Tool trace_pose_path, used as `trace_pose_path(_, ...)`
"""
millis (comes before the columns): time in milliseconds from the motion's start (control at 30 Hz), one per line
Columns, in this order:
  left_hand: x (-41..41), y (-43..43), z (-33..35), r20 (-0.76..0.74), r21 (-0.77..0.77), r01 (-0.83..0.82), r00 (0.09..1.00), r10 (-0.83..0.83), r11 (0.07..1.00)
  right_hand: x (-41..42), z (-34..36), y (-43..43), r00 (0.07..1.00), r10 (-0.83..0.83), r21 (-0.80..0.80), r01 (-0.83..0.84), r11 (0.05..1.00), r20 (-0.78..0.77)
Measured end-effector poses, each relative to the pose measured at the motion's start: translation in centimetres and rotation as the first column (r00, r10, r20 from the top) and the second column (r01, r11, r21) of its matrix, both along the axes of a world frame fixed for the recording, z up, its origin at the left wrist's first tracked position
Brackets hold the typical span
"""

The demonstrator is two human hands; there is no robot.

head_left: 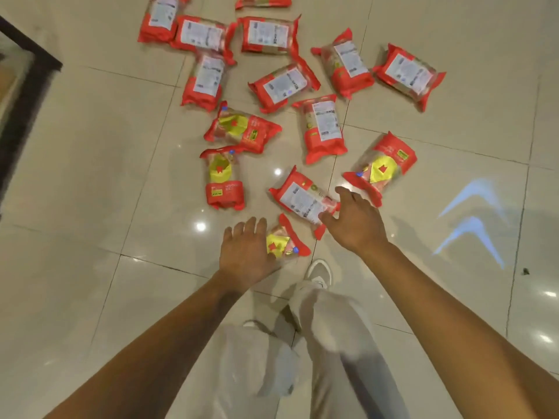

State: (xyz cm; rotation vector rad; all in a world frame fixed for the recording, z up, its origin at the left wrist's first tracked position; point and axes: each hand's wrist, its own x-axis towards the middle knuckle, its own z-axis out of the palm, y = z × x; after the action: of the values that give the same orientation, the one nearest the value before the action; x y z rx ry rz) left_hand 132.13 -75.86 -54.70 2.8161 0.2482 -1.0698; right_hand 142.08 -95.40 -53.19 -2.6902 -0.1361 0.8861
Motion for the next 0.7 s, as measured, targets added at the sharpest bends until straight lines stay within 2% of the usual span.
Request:
trace_pose_path(133, 0.7, -0.2, -13.6, -0.11, 0.02, -0.016, 0.994, 0.018, 1.0, 2.0, -12.7, -0.5, 0.995, -0.036, 0.002, 0.036, 0.999, -0.097)
trace_pose_path(300, 0.1, 0.7, -29.7, -0.109, 0.069, -0.032, 0.993, 0.039, 0.997, 4.1, -26.9, -1.1, 0.984, -0.068, 0.041, 0.076, 0.996, -0.165)
trace_pose_path(400, 0.2, 0.8, -37.0, -0.101, 0.082, -0.022, 0.994, 0.03, 0.996, 5.9, -34.0, -1.1, 0.986, -0.027, 0.054, 0.036, 0.998, -0.162)
trace_pose_path(567, 0.0, 1.7, -45.2, -0.022, 0.103, 0.001, 1.0, 0.001, 0.995, 8.5, -42.9, -0.4, 0.99, 0.061, -0.036, -0.066, 0.997, -0.13)
trace_pose_path(633, 0.9, 2.4, -46.8, -0.078, 0.081, 0.006, 0.997, 0.001, 0.997, 9.6, -44.8, -0.5, 0.991, 0.03, -0.044, -0.036, 0.998, -0.133)
trace_pose_path(700, 2.2, 3.1, -47.1, -0.175, 0.023, -0.063, 0.982, 0.066, 0.998, 10.4, -45.8, -0.6, 0.987, -0.047, -0.049, 0.04, 0.998, -0.155)
